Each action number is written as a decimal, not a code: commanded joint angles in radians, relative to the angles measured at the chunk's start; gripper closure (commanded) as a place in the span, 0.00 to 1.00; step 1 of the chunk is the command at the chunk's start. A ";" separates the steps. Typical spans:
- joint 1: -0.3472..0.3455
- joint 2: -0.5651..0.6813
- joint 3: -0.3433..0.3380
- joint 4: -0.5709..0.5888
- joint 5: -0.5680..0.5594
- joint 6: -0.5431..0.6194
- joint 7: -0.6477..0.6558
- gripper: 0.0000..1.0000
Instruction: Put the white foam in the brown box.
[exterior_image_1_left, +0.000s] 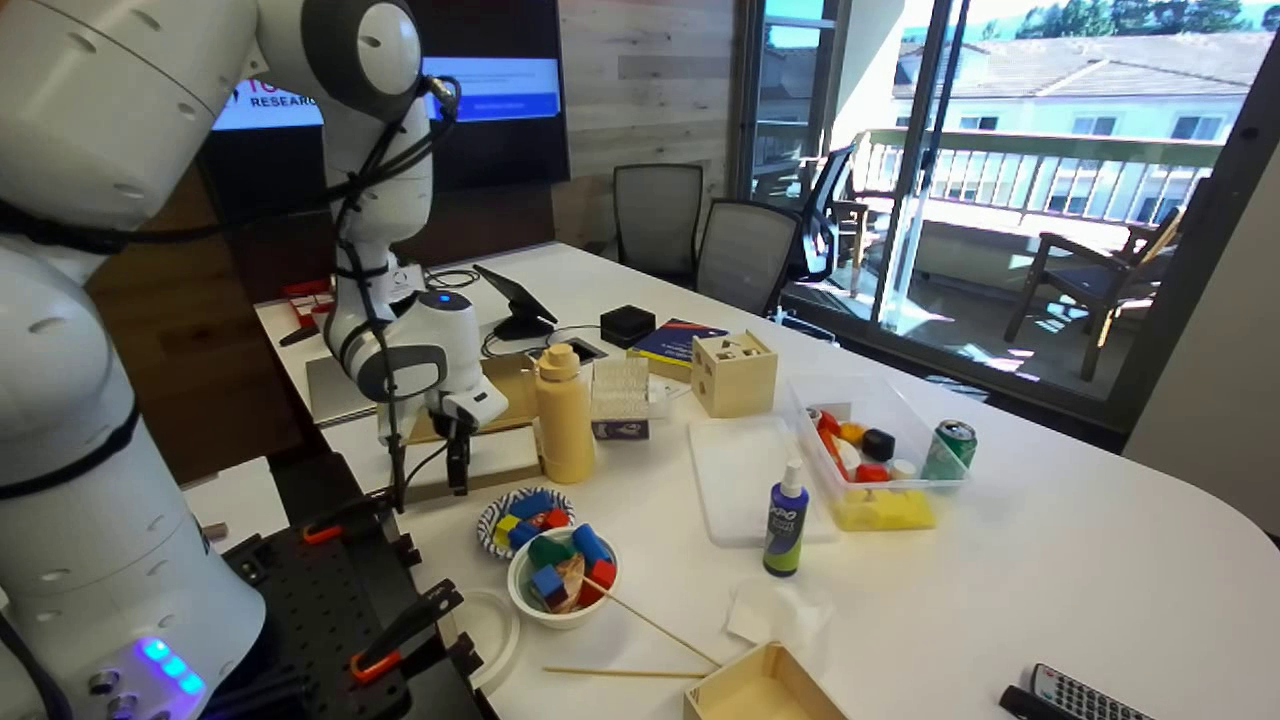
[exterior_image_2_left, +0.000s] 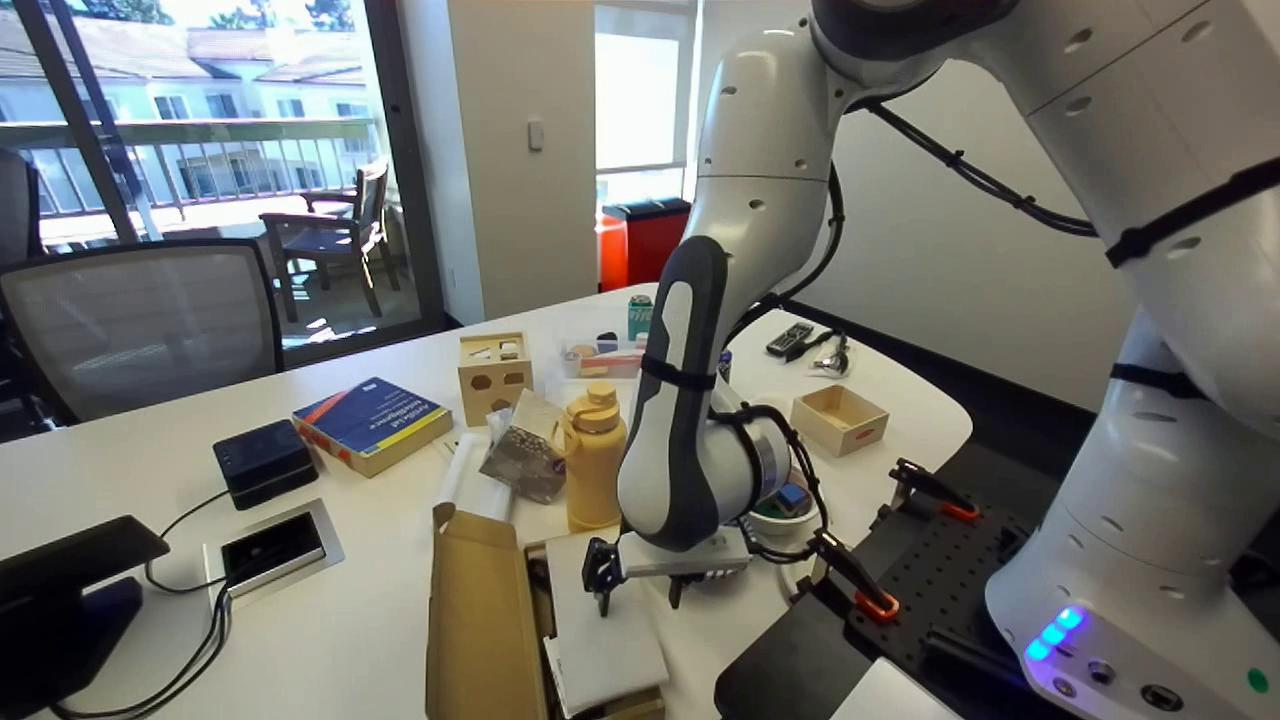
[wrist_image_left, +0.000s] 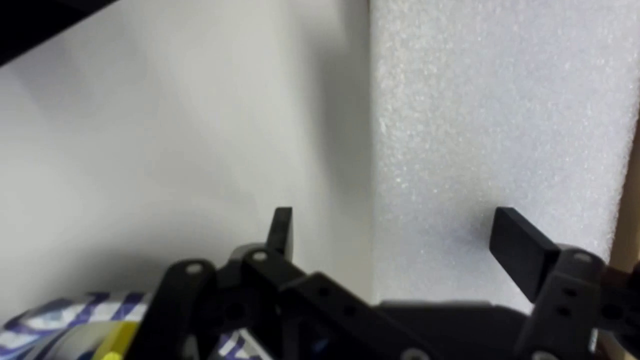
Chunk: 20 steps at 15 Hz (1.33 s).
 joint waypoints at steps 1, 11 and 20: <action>0.221 -0.078 -0.144 0.032 0.038 -0.118 0.057 0.00; 0.343 -0.061 -0.225 0.059 -0.026 -0.099 0.003 0.00; 0.156 -0.073 -0.071 0.046 -0.119 -0.078 -0.102 0.00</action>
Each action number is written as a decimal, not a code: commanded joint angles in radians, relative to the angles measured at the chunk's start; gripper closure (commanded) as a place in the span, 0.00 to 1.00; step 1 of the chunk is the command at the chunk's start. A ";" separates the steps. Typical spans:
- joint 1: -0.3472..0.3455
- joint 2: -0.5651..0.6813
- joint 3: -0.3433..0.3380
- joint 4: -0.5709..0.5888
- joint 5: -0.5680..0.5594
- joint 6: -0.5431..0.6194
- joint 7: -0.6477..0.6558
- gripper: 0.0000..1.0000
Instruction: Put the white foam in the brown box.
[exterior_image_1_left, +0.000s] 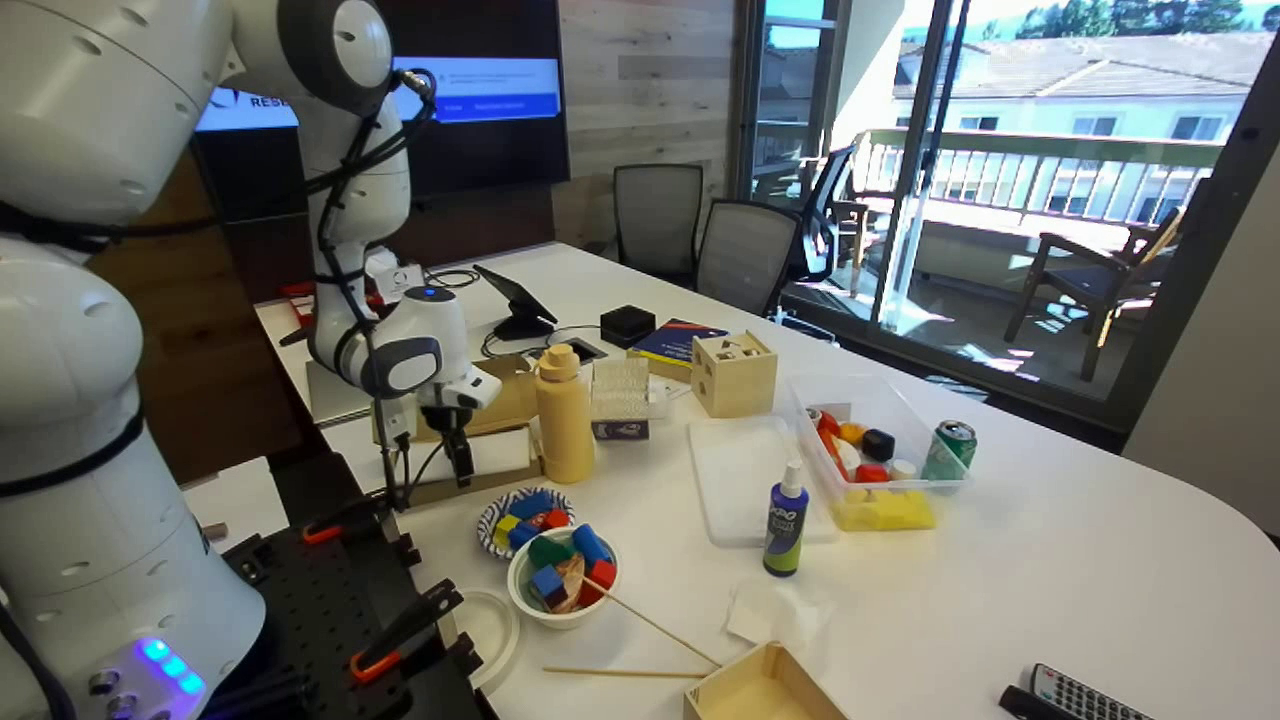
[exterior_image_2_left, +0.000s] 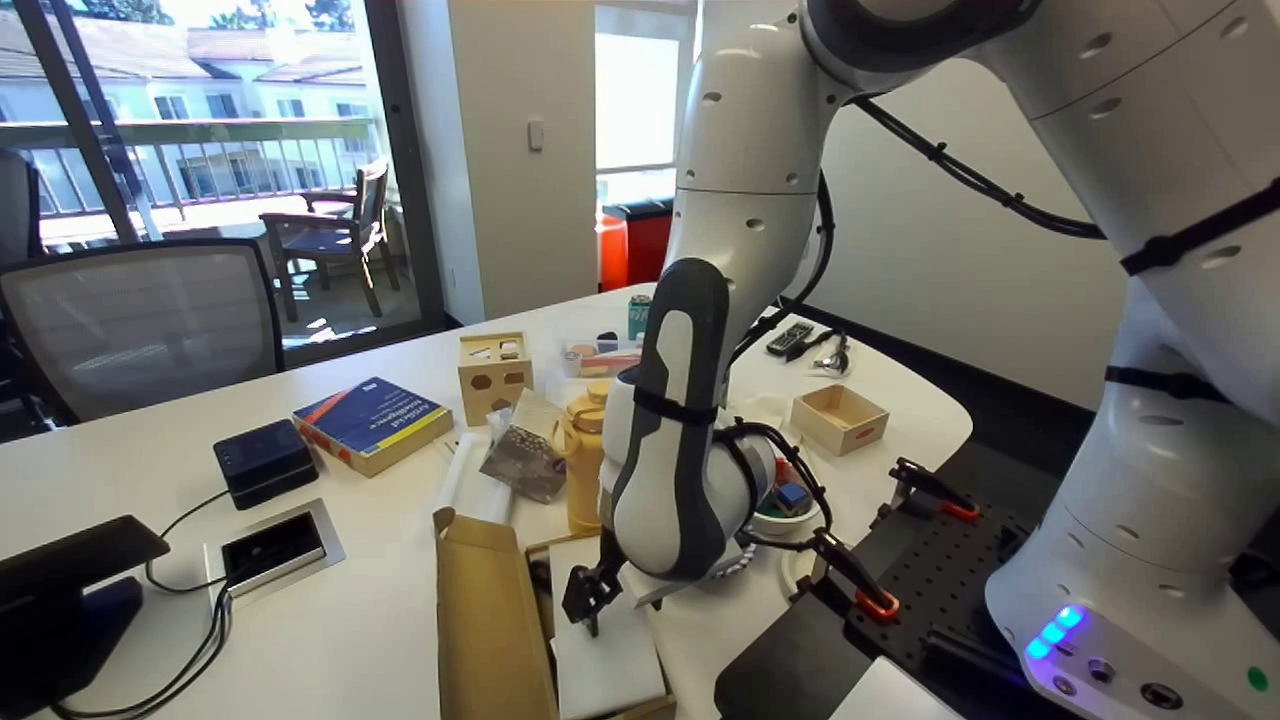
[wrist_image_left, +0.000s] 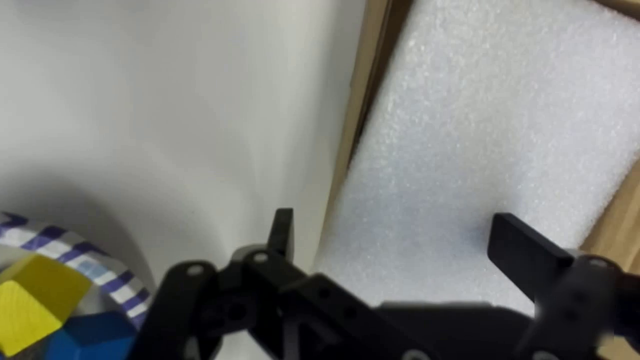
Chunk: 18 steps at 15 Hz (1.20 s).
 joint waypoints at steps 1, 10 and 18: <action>-0.031 -0.073 0.041 0.007 -0.015 -0.049 0.001 0.00; 0.014 -0.125 -0.007 -0.027 -0.002 -0.065 0.022 0.00; -0.047 -0.134 0.012 -0.032 -0.010 -0.035 0.011 0.00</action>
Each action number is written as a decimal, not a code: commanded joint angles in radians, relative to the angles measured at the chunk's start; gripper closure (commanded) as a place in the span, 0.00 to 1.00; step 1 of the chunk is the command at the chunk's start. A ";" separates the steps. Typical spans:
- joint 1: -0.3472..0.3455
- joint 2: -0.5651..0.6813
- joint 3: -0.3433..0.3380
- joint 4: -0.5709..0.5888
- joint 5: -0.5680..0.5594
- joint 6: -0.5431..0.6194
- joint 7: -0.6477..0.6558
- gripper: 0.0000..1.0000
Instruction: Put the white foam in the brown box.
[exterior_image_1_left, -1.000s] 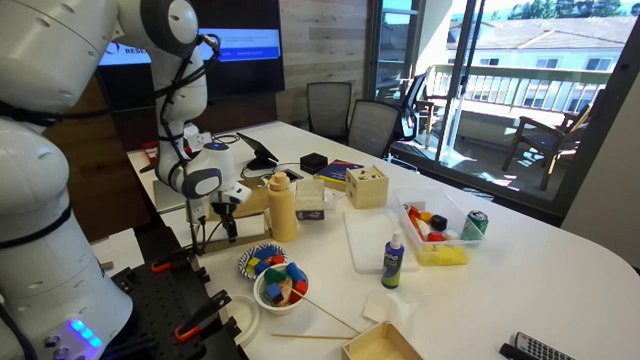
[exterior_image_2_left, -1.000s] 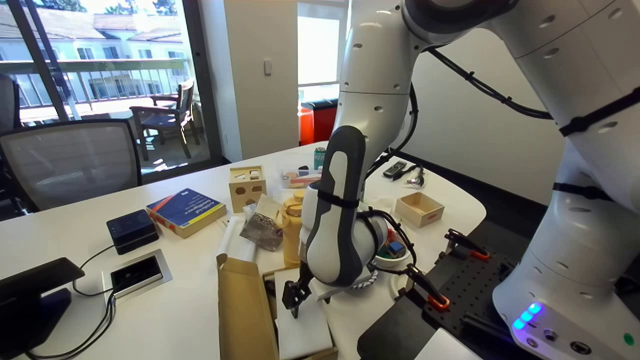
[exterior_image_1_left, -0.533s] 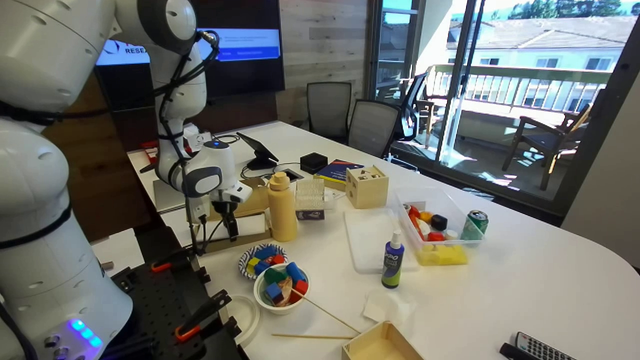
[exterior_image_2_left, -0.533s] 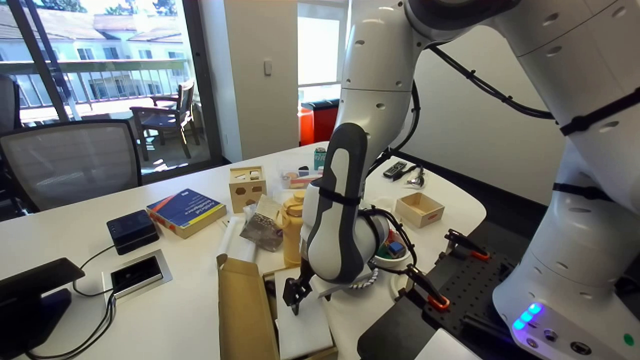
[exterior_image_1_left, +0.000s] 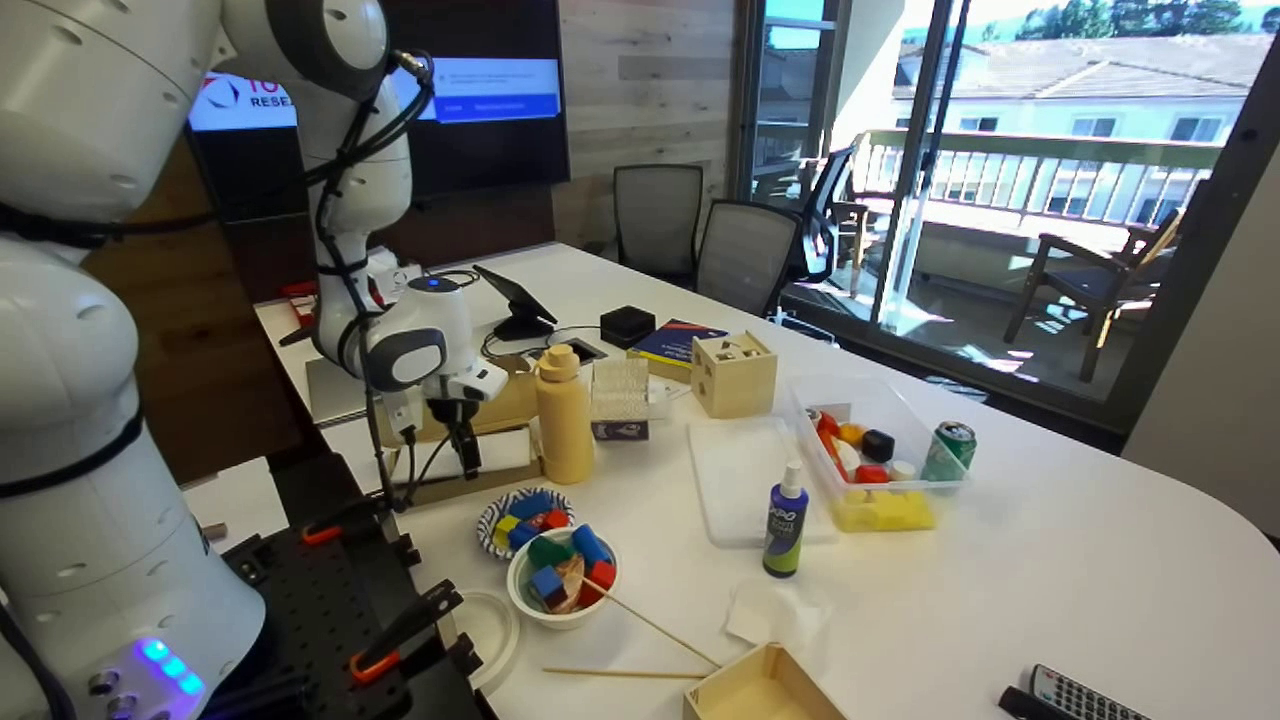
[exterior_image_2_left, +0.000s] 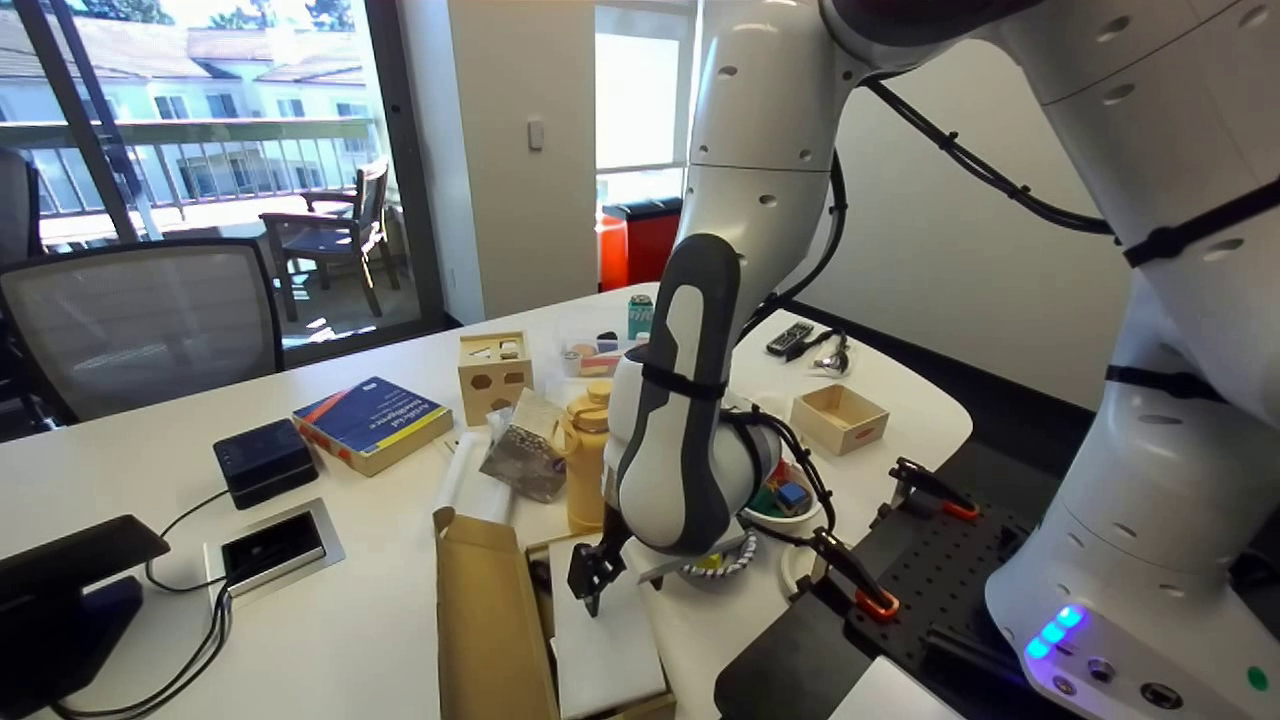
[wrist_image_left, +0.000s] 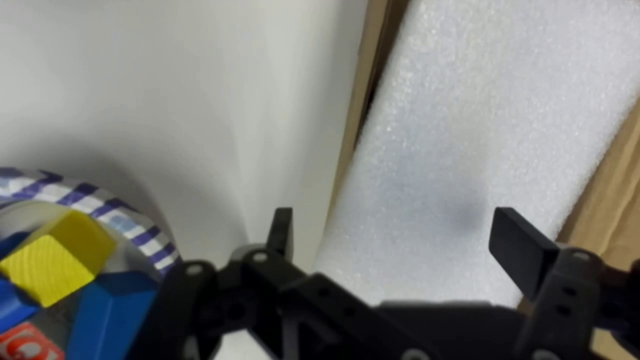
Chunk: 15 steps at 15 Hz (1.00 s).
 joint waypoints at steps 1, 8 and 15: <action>-0.041 -0.074 0.025 0.009 0.000 -0.029 0.007 0.00; -0.164 -0.050 0.093 0.070 -0.005 0.028 0.001 0.00; -0.226 -0.080 0.152 0.087 0.019 -0.011 0.019 0.00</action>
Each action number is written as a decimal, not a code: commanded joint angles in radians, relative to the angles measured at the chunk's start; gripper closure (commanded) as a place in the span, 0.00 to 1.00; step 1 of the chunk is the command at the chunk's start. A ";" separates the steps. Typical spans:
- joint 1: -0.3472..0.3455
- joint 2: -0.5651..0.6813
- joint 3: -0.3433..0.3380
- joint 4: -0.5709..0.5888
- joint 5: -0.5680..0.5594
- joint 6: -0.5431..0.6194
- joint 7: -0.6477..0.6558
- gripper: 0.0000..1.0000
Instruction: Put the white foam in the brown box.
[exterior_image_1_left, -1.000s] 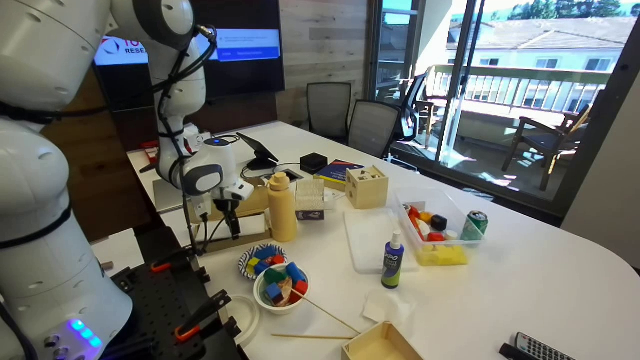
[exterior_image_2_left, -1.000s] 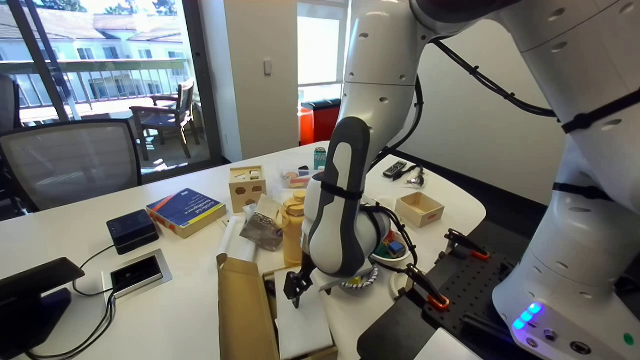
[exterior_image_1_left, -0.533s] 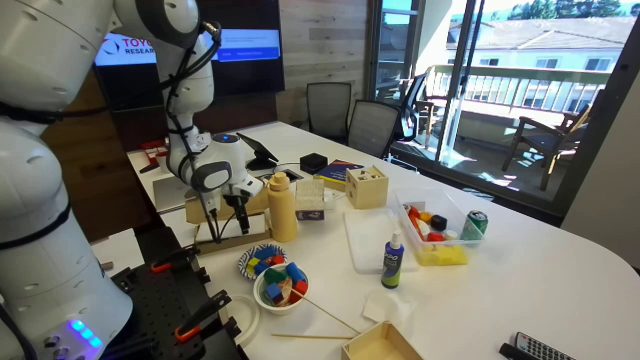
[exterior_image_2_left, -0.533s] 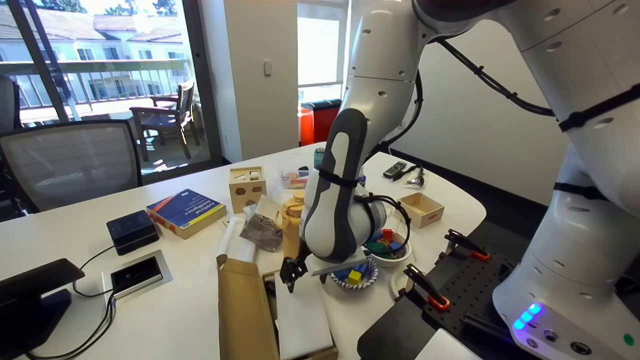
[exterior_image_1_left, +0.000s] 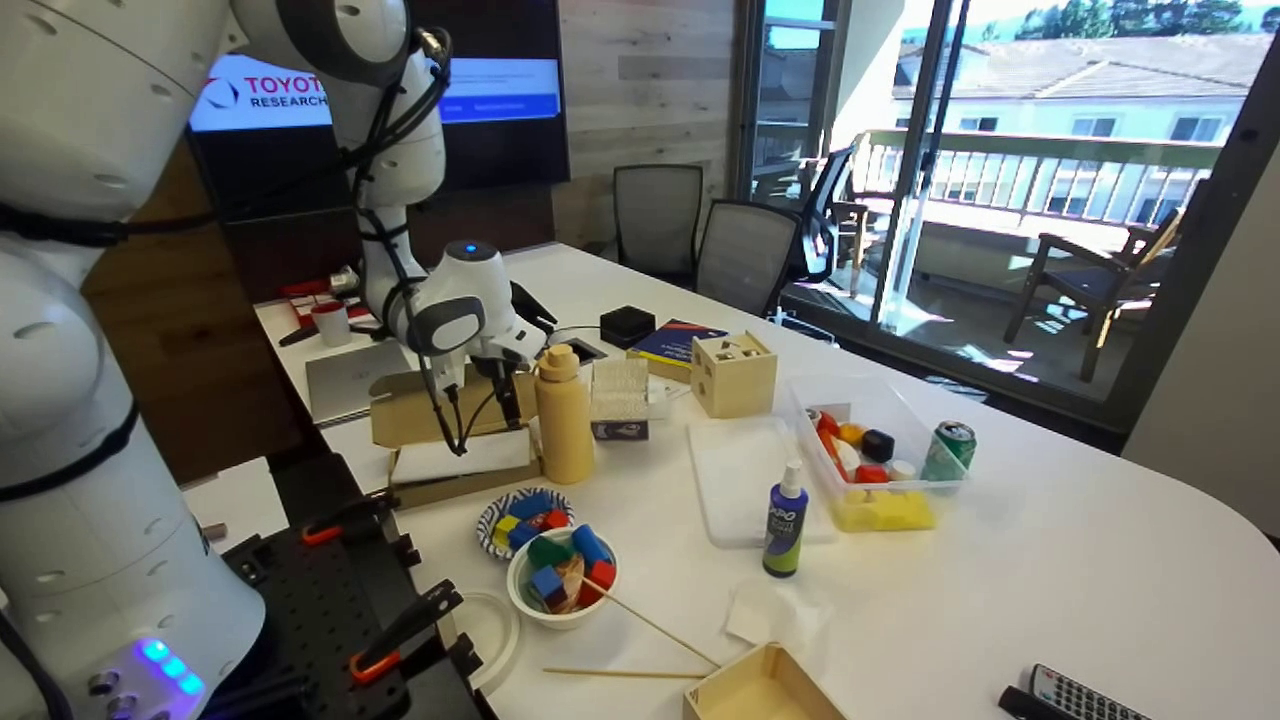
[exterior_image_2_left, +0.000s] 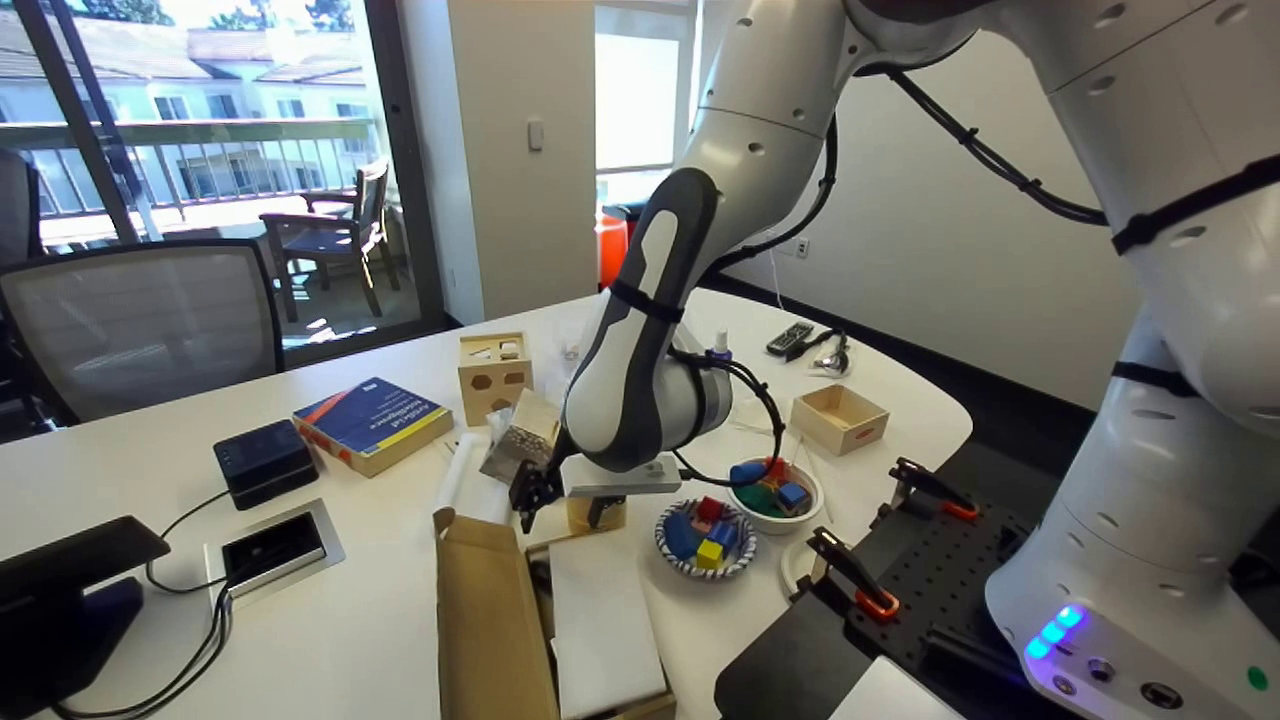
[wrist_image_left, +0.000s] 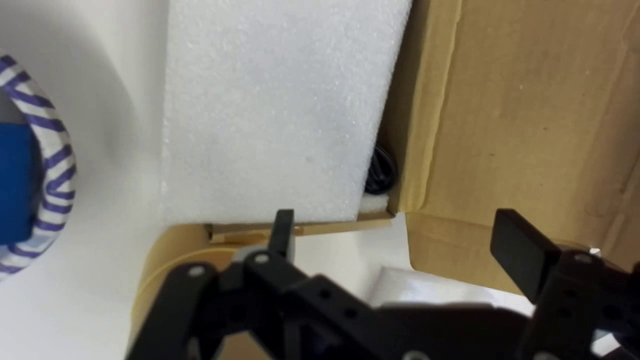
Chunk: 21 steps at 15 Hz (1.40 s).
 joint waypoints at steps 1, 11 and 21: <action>-0.016 -0.058 0.023 -0.047 0.027 -0.036 0.026 0.00; 0.111 0.003 -0.176 0.003 0.098 -0.154 0.138 0.00; 0.057 0.070 -0.122 0.046 0.099 -0.164 0.119 0.00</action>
